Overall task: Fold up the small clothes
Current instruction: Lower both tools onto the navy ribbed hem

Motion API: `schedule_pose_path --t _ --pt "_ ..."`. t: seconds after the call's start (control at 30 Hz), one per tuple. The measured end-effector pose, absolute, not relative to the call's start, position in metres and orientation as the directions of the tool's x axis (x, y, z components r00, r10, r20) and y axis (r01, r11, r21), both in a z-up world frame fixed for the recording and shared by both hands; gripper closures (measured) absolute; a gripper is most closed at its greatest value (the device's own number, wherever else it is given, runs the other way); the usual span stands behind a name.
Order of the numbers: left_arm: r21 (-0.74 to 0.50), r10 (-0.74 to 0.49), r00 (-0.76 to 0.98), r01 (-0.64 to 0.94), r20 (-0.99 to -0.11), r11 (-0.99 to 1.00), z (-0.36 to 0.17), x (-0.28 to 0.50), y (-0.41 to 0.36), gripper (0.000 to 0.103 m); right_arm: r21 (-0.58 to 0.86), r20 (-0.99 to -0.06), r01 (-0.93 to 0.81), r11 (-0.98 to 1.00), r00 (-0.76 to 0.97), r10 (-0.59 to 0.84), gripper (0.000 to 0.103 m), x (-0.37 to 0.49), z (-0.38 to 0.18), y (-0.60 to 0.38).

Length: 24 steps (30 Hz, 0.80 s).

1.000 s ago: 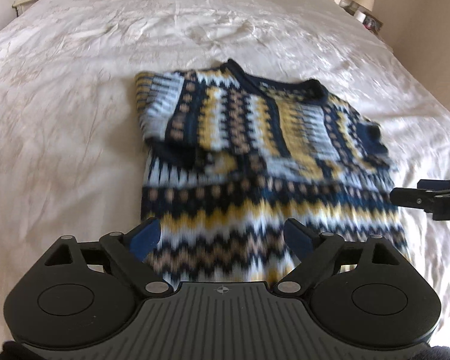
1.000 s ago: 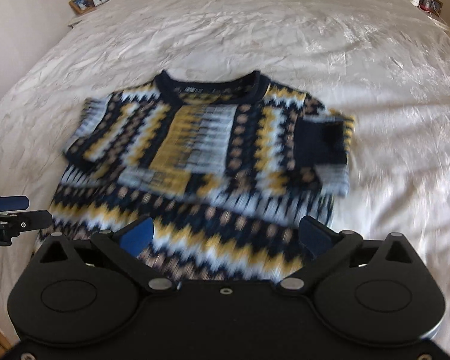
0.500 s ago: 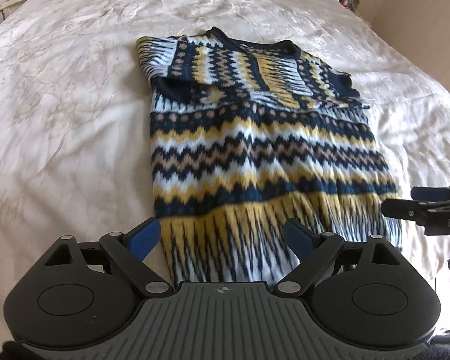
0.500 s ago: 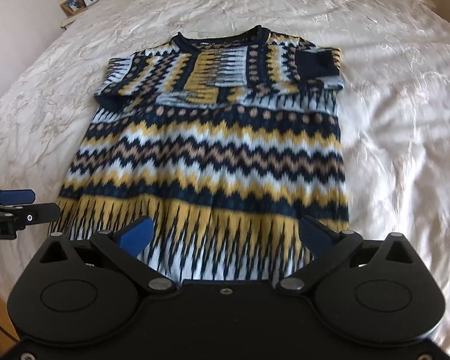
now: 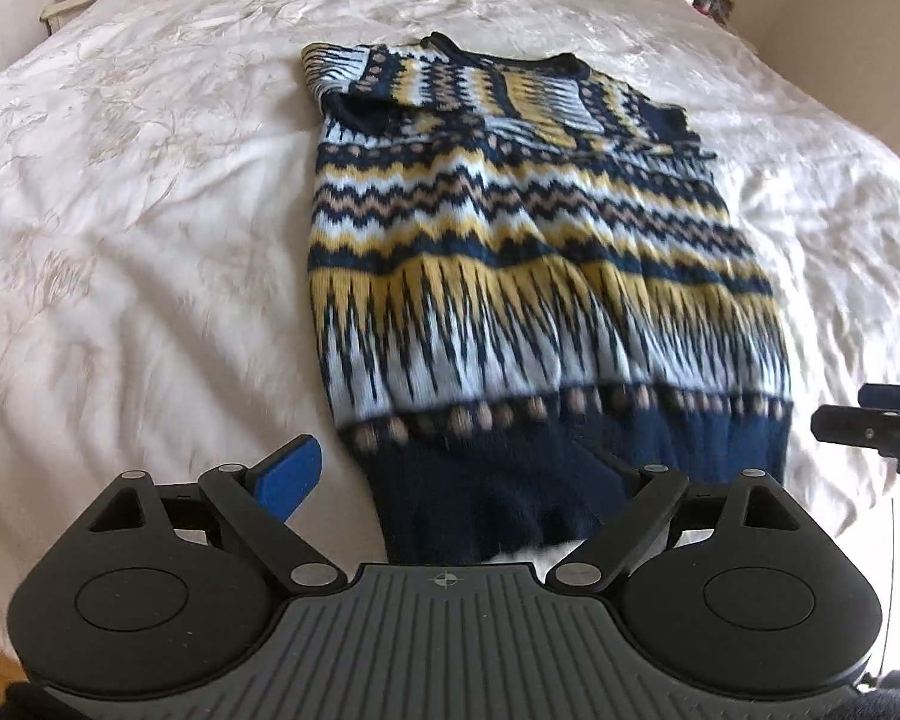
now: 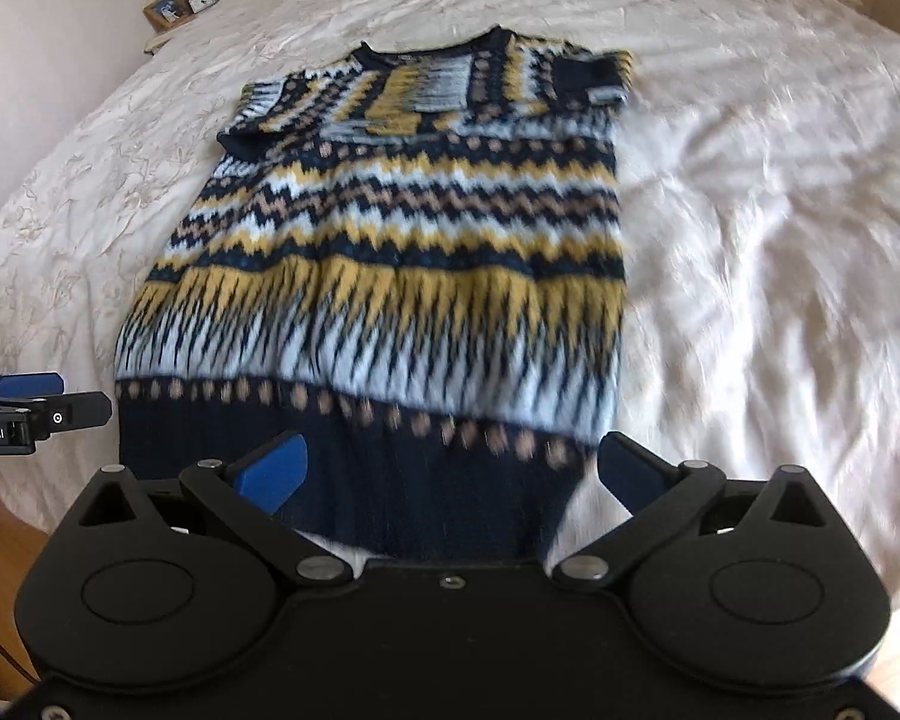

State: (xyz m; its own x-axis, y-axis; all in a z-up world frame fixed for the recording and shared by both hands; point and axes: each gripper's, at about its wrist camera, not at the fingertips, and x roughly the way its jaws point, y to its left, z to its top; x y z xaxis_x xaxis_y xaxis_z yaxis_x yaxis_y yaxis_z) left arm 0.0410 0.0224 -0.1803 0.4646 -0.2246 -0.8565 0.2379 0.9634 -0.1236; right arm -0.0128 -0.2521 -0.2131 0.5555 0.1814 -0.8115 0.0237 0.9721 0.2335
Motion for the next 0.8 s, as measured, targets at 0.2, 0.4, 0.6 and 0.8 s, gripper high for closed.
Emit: schedule_pose_path --t 0.2,0.4,0.6,0.8 --pt "-0.099 -0.201 0.487 0.228 -0.85 0.969 -0.183 0.013 0.021 0.014 0.239 -0.816 0.016 0.971 0.545 0.192 0.0 -0.037 -0.23 -0.256" --pt "-0.093 -0.188 0.483 0.213 -0.855 0.973 -0.19 0.004 0.021 0.014 0.26 -0.802 -0.011 0.966 0.555 0.222 0.0 -0.045 -0.235 -0.255" --pt "-0.097 -0.181 0.474 0.196 -0.862 0.976 -0.202 0.011 0.023 0.014 0.264 -0.813 -0.005 0.964 0.536 0.225 0.0 -0.035 -0.241 -0.255" --pt "-0.109 -0.185 0.459 0.187 -0.869 0.976 -0.213 0.025 0.025 0.014 0.269 -0.829 -0.008 0.963 0.507 0.236 0.0 -0.021 -0.252 -0.256"
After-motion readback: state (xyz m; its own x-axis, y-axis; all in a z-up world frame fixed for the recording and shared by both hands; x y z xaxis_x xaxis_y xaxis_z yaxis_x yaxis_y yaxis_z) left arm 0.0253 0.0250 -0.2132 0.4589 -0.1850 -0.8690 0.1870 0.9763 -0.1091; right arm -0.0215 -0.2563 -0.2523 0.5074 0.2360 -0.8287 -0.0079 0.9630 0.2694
